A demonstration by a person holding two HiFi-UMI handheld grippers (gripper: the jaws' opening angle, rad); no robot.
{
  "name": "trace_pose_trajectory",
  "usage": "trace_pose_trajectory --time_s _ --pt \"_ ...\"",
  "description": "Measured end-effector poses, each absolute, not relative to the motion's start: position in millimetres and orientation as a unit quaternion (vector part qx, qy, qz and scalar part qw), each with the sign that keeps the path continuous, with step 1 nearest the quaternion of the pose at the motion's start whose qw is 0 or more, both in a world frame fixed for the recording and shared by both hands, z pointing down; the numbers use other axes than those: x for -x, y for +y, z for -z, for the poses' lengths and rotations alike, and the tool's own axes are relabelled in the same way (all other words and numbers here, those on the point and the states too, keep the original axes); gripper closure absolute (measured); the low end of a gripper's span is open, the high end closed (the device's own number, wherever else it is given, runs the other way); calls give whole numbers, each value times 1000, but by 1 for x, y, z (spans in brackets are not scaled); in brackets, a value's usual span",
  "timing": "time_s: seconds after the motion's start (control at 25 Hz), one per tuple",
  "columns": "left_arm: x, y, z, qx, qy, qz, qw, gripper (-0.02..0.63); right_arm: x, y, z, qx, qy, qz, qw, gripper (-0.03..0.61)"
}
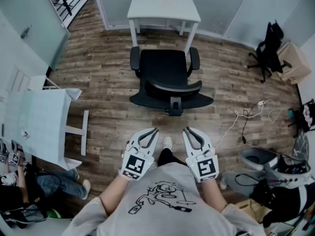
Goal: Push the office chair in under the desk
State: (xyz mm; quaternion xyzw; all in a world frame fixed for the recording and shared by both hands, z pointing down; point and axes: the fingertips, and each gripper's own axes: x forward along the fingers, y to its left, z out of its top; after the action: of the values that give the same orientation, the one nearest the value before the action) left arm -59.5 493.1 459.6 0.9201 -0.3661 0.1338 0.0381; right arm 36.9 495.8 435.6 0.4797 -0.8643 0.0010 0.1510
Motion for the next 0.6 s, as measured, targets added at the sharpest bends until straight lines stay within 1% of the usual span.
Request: trace_pose_trajectory --time_s 0.16,0.24,0.4,0.6 --pt "52 469 -475 -916 -367 -165 10 600 -50 476 -456 -467 -859 12 207 508" --pt "48 456 -488 -913 -362 -189 -1 569 -55 465 -469 -457 -857 21 238 473" --pt "40 434 -520 -907 -349 -236 -24 522 -68 446 -494 -441 -850 35 286 446" --pt "43 408 -577 -876 -321 -350 -84 456 -88 423 -531 -426 -836 53 342 419"
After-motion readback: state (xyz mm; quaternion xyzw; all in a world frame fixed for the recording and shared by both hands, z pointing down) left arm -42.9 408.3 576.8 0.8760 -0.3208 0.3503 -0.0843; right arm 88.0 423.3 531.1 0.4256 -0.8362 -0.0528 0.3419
